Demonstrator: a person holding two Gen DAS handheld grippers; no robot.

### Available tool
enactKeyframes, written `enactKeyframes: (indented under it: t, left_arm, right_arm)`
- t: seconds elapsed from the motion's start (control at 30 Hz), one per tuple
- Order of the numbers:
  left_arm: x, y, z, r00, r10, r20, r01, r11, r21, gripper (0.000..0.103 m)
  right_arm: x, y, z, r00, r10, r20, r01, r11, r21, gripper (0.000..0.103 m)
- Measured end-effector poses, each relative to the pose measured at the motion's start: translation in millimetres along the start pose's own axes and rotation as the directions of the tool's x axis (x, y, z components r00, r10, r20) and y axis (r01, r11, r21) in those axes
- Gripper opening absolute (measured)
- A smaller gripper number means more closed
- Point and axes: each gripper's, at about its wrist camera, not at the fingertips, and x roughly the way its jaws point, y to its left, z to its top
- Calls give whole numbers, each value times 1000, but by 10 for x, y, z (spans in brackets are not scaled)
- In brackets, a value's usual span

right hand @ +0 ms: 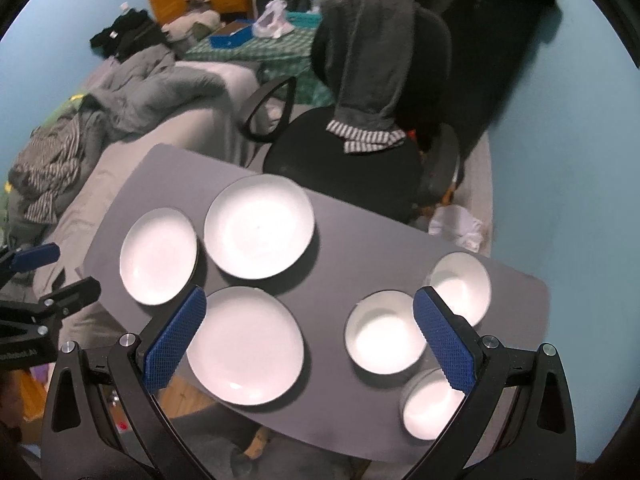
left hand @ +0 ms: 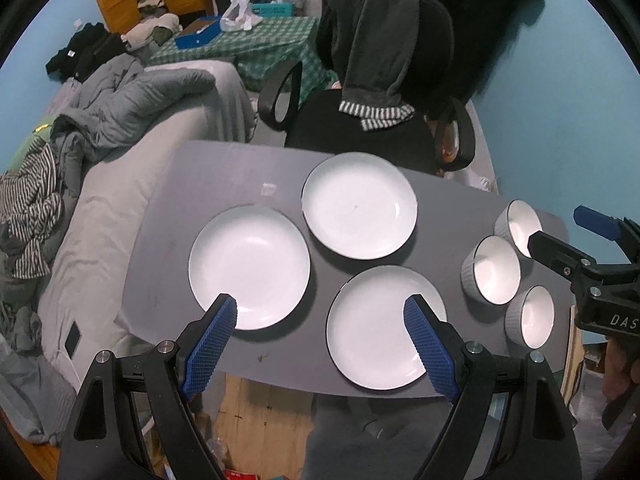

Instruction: Organize plates and bowls

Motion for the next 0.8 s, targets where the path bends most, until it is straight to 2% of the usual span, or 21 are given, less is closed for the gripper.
enactKeyframes:
  t: [0.53, 0.8]
  left_arm:
    - [390, 156, -215, 996, 44, -83, -48, 998, -46, 87]
    - [695, 153, -334, 990, 27, -138, -36, 997, -63, 87]
  right_arm:
    - [692, 122, -119, 989, 65, -136, -74, 995, -64, 102]
    - [1098, 129, -302, 969, 70, -236, -90, 993, -75, 102]
